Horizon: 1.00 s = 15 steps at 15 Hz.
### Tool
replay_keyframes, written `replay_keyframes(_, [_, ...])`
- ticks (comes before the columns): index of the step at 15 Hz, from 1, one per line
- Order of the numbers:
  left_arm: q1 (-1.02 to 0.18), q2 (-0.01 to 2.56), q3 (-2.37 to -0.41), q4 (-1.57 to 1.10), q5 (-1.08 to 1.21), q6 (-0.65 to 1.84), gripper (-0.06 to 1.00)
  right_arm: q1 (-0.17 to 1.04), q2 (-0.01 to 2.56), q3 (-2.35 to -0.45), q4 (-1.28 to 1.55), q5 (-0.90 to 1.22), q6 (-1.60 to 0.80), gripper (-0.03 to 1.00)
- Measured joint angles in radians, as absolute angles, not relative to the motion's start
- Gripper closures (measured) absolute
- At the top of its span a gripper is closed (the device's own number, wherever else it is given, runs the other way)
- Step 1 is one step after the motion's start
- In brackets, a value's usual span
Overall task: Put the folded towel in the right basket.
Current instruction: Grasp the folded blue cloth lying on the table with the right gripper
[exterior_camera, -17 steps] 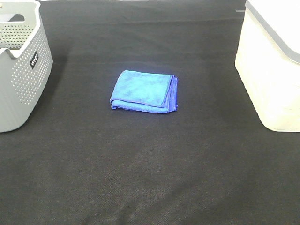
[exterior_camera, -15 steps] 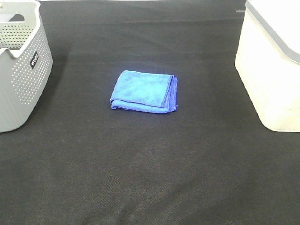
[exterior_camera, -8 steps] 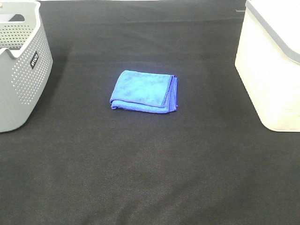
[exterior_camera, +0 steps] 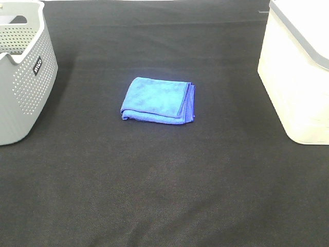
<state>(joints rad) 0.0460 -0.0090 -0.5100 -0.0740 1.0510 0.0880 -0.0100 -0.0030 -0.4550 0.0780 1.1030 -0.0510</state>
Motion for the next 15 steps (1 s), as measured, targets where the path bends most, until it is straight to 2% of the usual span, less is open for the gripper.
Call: replay_keyframes(15, [0.046,-0.009,-0.51,-0.083,1.051,0.093,-0.05,-0.01,-0.003,-0.455,0.078,1.103,-0.051,0.01])
